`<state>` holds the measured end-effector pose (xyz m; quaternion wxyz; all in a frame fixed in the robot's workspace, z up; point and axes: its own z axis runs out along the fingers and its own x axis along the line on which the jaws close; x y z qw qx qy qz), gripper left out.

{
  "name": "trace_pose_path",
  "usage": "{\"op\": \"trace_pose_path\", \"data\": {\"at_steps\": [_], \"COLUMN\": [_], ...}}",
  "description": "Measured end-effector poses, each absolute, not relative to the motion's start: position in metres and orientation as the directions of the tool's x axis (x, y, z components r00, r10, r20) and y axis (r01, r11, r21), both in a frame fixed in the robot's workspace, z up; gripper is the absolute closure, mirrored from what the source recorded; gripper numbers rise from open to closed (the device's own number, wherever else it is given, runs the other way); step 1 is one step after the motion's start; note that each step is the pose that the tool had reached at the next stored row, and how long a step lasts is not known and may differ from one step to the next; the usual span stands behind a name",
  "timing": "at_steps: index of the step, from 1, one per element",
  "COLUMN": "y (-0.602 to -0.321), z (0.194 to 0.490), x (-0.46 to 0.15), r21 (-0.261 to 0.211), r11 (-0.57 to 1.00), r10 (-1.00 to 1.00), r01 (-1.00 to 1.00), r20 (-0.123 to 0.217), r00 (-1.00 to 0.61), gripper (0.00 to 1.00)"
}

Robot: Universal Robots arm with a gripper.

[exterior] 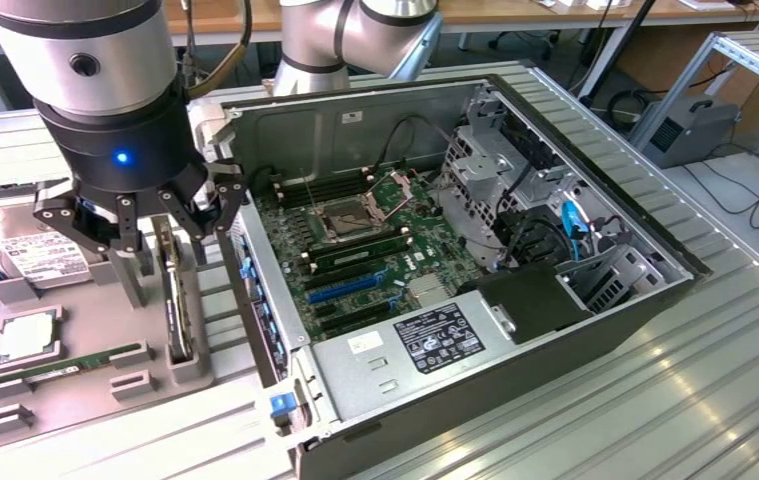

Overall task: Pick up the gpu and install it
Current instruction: 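Pick up the gpu and move the gpu toward the slot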

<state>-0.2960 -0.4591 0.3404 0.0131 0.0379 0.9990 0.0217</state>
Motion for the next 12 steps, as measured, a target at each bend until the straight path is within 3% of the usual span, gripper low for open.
{"op": "trace_pose_path", "data": {"at_steps": [12], "y": [-0.4591], "z": [0.3365], "x": [-0.2960], "r21": [0.044], "r11": [0.996], "r10": [0.076], "r01": [0.075], "r20": [-0.024], "r00": [-0.997], "gripper": [0.52]}}
